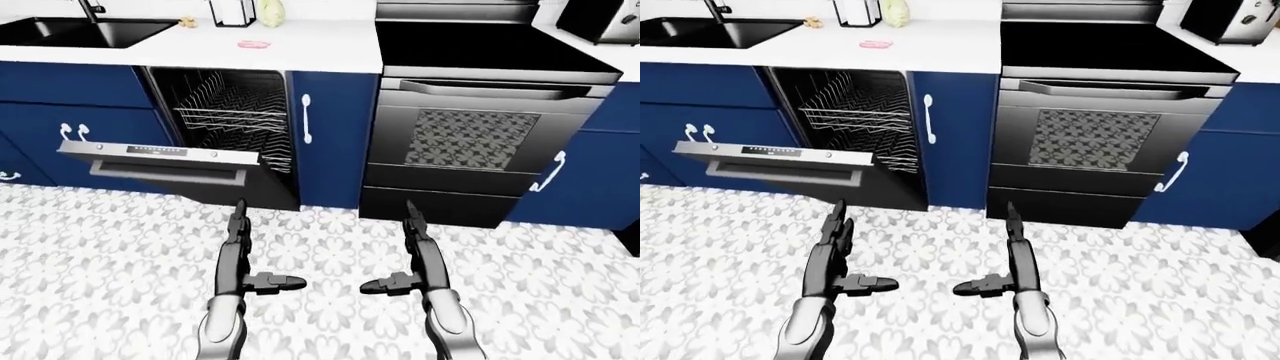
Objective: Close the dishwasher door
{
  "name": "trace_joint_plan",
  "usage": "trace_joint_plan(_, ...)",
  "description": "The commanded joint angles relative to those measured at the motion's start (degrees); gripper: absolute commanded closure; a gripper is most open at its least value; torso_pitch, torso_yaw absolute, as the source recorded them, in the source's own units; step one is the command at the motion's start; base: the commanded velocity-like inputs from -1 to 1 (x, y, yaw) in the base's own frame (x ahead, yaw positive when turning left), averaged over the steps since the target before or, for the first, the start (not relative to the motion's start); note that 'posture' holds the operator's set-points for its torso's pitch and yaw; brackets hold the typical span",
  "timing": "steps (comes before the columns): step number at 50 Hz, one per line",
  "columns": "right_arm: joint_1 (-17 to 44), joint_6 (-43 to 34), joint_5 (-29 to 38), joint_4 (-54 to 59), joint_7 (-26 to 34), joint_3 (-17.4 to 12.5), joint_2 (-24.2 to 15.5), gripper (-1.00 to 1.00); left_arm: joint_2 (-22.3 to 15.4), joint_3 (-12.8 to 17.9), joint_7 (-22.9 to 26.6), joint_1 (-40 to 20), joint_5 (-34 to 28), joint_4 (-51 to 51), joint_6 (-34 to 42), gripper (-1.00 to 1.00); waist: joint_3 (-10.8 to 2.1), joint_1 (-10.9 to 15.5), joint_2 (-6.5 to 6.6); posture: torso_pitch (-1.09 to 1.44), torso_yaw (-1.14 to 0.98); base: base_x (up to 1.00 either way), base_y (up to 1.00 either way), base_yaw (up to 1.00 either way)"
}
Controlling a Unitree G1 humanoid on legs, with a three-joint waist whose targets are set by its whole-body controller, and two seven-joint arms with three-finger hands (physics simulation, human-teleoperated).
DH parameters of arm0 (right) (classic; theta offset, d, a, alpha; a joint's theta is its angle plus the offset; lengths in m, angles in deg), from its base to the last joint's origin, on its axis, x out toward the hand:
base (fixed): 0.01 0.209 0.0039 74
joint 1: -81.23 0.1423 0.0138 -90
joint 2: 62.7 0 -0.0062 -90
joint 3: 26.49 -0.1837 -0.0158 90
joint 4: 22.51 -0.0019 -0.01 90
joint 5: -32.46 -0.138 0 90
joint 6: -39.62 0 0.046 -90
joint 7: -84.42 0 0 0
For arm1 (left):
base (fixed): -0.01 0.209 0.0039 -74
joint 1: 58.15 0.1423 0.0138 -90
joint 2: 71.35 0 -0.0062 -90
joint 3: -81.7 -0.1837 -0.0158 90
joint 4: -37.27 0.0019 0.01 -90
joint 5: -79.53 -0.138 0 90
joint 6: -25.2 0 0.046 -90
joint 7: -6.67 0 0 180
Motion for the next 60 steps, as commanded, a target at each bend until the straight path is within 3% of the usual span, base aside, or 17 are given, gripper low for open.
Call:
trace_joint_plan(1, 0.97, 1.50, -0.10, -3.33, -0.11, 0.28, 0.15, -1.00, -0.40, 0.54, -0.03, -1.25, 0.04, -2.48, -1.95, -1.00, -0.87, 0.18, -0.70, 0.00, 0.00, 0.00, 0.00, 0.46)
trace_joint_plan(6, 0.75, 1.70, 0.00, -3.34, -0.05, 0.46, 0.21, -1.00, -0.40, 0.45, 0.03, -1.04, -0.13, -2.78, -1.89, -1.00, -1.02, -0.26, 0.84, 0.00, 0.00, 0.00, 0.00, 0.47)
trace_joint_plan(9, 0.80, 1.83, -0.09, -3.10, -0.01, 0.39, 0.20, -1.00, -0.34, 0.36, 0.02, -1.00, -0.22, -2.73, -2.00, -1.00, -0.79, -0.68, 3.31, 0.00, 0.00, 0.00, 0.00, 0.47)
trace_joint_plan(11, 0.71, 1.60, -0.09, -3.44, 0.03, 0.45, 0.24, -1.00, -0.35, 0.37, 0.03, -0.97, -0.23, -2.62, -2.14, -1.00, -2.36, -0.83, 5.60, 0.00, 0.00, 0.00, 0.00, 0.46)
trace_joint_plan(13, 0.65, 1.56, -0.05, -3.54, 0.01, 0.49, 0.26, -1.00, -0.36, 0.39, 0.03, -0.97, -0.25, -2.66, -2.15, -1.00, -1.37, -0.08, 5.24, 0.00, 0.00, 0.00, 0.00, 0.46)
trace_joint_plan(21, 0.93, 1.89, -0.27, -2.94, 0.14, 0.35, 0.18, -1.00, -0.41, 0.45, 0.07, -1.15, -0.33, -2.55, -2.18, -1.00, -0.81, -0.14, 0.70, 0.00, 0.00, 0.00, 0.00, 0.46)
trace_joint_plan(25, 0.95, 1.96, -0.16, -2.80, 0.17, 0.44, 0.19, -1.00, -0.37, 0.37, 0.06, -1.14, -0.41, -2.57, -2.19, -1.00, -2.32, -1.03, -5.05, 0.00, 0.00, 0.00, 0.00, 0.47)
trace_joint_plan(26, 0.93, 1.75, -0.17, -3.08, 0.22, 0.43, 0.18, -1.00, -0.37, 0.37, 0.05, -1.14, -0.41, -2.65, -2.14, -1.00, -1.22, -1.23, -1.68, 0.00, 0.00, 0.00, 0.00, 0.47)
trace_joint_plan(27, 0.92, 1.83, -0.16, -3.02, 0.20, 0.42, 0.18, -1.00, -0.36, 0.38, 0.05, -1.15, -0.40, -2.68, -2.10, -1.00, -1.21, -0.76, -2.95, 0.00, 0.00, 0.00, 0.00, 0.47)
trace_joint_plan(30, 0.78, 1.94, -0.15, -3.04, 0.28, 0.47, 0.19, -1.00, -0.45, 0.57, 0.05, -1.26, -0.27, -2.81, -1.97, -1.00, -1.92, -0.45, -2.18, 0.00, 0.00, 0.00, 0.00, 0.47)
trace_joint_plan(37, 0.76, 1.94, -0.28, -2.97, 0.47, 0.45, 0.18, -1.00, -0.29, 0.33, 0.01, -0.78, -0.39, -3.35, -1.92, -1.00, -1.17, -0.89, 3.13, 0.00, 0.00, 0.00, 0.00, 0.47)
trace_joint_plan(39, 0.81, 1.97, -0.37, -2.87, 0.57, 0.45, 0.18, -1.00, -0.26, 0.22, 0.03, -0.59, -0.44, -3.84, -1.68, -1.00, -1.90, -0.89, 6.24, 0.00, 0.00, 0.00, 0.00, 0.46)
trace_joint_plan(40, 0.78, 1.98, -0.40, -2.86, 0.61, 0.44, 0.17, -1.00, -0.27, 0.24, 0.05, -0.60, -0.42, -3.84, -1.66, -1.00, -2.59, -0.90, 6.46, 0.00, 0.00, 0.00, 0.00, 0.46)
trace_joint_plan(50, 0.76, 1.71, -0.30, -2.91, 0.77, 0.73, 0.27, -1.00, -0.29, 0.23, 0.20, -0.59, -0.36, -4.07, -1.49, -1.00, -1.18, -0.08, 0.99, 0.00, 0.00, 0.00, 0.00, 0.42)
trace_joint_plan(54, 0.58, 1.15, -0.23, -3.58, 1.02, 0.93, 0.30, -1.00, -0.28, 0.09, 0.27, -0.52, -0.53, -4.07, -1.59, -1.00, -2.26, -0.49, -4.22, 0.00, 0.00, 0.00, 0.00, 0.29)
trace_joint_plan(55, 0.60, 1.13, -0.19, -3.59, 1.01, 0.97, 0.32, -1.00, -0.29, 0.13, 0.28, -0.57, -0.52, -4.02, -1.59, -1.00, -1.74, -1.19, -2.02, 0.00, 0.00, 0.00, 0.00, 0.23)
trace_joint_plan(60, 0.40, 0.72, 0.04, -4.17, 1.04, 1.14, 0.32, -1.00, -0.30, 0.18, 0.28, -0.66, -0.54, -3.92, -1.61, -1.00, -1.58, -0.67, -1.40, 0.00, 0.00, 0.00, 0.00, 0.24)
